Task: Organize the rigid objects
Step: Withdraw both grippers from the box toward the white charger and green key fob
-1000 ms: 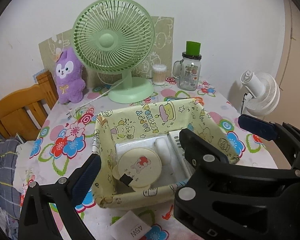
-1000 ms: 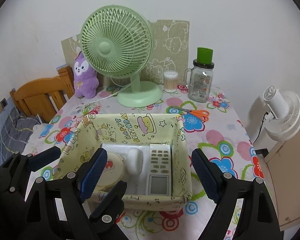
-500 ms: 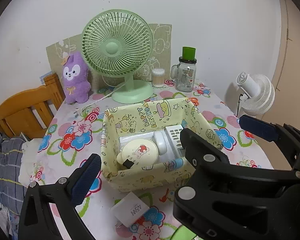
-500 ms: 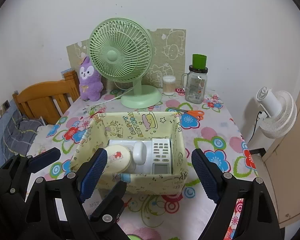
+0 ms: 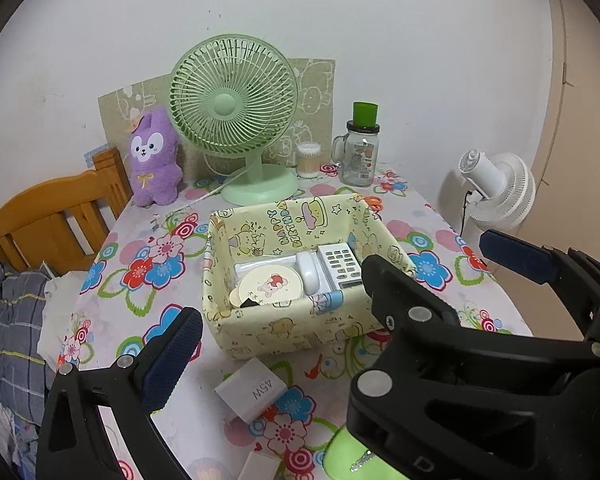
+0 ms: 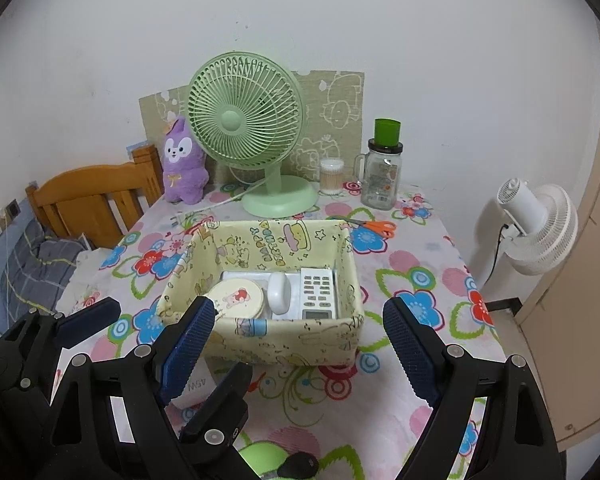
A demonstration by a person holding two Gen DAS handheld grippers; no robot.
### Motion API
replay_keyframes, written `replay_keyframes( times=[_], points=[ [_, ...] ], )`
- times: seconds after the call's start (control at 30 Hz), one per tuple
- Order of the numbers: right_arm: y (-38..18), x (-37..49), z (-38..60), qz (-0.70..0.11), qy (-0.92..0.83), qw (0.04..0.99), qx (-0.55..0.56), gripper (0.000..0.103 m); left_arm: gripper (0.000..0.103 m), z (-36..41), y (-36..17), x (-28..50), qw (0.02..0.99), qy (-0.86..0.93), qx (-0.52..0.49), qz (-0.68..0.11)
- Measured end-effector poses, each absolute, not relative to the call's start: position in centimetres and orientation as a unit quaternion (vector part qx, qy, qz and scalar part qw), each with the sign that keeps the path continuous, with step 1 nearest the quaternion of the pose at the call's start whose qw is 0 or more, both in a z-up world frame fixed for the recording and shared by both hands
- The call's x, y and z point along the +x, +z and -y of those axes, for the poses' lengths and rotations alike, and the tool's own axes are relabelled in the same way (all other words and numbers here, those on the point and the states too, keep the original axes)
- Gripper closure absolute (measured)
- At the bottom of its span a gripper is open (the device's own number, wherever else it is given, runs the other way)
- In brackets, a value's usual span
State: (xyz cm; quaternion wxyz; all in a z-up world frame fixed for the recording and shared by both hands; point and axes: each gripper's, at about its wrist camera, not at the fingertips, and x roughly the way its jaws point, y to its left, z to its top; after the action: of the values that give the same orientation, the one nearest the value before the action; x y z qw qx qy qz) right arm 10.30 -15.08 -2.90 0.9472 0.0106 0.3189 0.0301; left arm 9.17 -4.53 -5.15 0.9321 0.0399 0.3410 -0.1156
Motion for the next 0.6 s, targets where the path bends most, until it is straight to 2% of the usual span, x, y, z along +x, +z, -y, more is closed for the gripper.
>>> replay_keyframes(
  times=[0.6],
  points=[
    [-3.1, 5.7, 14.5, -0.311, 0.02, 0.95, -0.009, 0.015, 0.0, 4.1, -5.6, 4.8, 0.936, -0.116, 0.04, -0.331]
  ],
)
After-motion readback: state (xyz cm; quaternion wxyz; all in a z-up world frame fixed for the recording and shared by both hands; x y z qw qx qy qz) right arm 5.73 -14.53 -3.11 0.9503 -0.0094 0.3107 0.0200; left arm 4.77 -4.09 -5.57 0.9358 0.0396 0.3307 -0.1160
